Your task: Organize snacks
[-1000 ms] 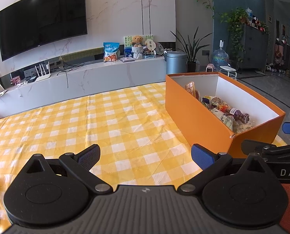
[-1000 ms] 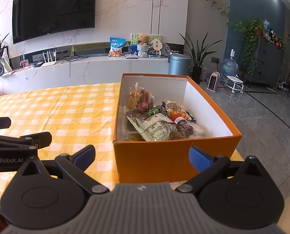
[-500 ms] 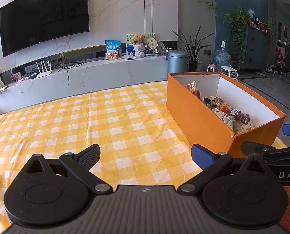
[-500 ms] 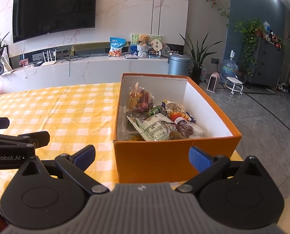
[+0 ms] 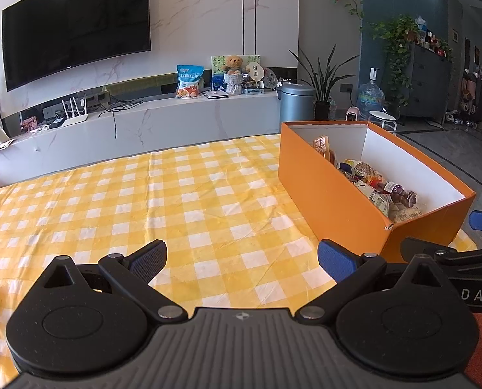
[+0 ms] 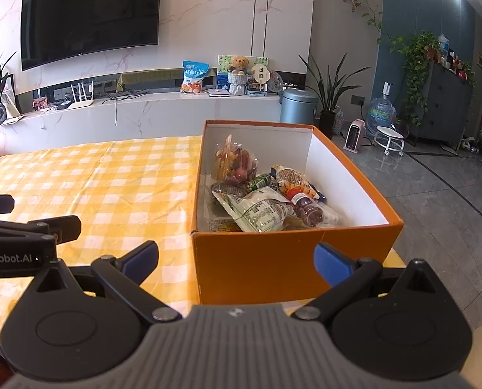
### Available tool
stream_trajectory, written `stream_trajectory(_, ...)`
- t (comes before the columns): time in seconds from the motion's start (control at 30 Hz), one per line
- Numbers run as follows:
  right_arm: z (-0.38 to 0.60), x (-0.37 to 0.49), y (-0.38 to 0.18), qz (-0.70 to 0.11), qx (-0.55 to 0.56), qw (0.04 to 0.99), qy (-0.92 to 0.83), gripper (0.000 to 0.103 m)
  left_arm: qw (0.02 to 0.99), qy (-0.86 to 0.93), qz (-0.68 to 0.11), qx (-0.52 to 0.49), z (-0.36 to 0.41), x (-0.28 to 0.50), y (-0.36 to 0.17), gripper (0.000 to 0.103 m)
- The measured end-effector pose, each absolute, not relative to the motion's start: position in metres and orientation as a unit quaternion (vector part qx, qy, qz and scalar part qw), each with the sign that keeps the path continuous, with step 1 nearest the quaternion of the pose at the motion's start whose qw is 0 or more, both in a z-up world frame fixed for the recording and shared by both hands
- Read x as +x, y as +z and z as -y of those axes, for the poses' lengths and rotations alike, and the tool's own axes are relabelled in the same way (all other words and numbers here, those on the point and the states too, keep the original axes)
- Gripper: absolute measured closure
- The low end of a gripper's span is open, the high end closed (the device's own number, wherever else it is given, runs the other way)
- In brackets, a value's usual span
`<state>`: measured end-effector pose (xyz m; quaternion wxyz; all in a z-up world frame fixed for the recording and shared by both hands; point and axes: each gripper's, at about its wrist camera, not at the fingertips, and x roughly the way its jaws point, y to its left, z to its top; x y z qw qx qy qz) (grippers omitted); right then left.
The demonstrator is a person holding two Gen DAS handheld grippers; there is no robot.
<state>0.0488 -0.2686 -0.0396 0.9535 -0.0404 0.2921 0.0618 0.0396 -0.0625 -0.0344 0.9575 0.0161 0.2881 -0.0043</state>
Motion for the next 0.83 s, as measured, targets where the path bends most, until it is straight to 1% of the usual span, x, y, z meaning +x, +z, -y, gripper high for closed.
stream_trajectory(0.83,0.2670,0.0475,-0.0419,-0.294,-0.041,0.953,0.061,0.003,0.958,-0.002,-0.288,0.013,0.0637,0.0362,-0.0333,0.000)
